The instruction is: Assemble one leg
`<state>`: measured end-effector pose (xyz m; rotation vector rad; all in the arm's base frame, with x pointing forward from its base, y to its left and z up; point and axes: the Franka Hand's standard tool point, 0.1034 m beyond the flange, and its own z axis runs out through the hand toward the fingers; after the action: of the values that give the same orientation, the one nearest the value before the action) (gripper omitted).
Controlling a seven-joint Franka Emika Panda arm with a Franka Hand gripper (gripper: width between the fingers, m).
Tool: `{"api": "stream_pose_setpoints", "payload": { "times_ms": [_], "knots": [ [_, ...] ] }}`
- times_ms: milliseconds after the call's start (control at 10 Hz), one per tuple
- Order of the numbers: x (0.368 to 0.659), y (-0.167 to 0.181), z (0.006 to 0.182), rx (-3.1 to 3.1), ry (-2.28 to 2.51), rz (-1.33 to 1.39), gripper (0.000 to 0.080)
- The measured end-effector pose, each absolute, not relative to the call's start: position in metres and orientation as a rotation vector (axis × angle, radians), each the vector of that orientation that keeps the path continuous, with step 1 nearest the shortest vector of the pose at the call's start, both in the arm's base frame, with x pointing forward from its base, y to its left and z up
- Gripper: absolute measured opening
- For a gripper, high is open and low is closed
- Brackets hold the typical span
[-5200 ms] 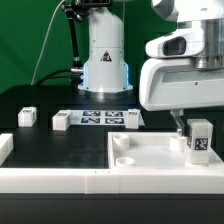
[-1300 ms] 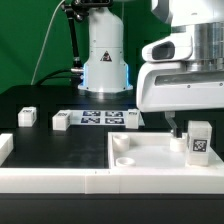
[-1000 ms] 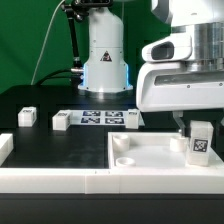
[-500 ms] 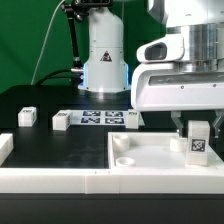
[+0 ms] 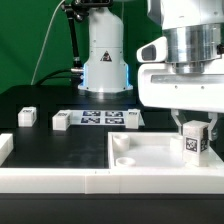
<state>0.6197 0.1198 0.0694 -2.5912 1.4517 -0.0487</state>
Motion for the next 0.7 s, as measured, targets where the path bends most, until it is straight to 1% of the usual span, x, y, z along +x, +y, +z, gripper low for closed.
{"api": "stream_pose_setpoints", "payload": {
  "times_ms": [400, 700],
  "knots": [
    [0.6178, 0.1293, 0.0685, -2.237, 1.925, 0.022, 0.0297],
    [0.6177, 0.1300, 0.0683, -2.136, 2.031, 0.041, 0.0297]
  ]
}}
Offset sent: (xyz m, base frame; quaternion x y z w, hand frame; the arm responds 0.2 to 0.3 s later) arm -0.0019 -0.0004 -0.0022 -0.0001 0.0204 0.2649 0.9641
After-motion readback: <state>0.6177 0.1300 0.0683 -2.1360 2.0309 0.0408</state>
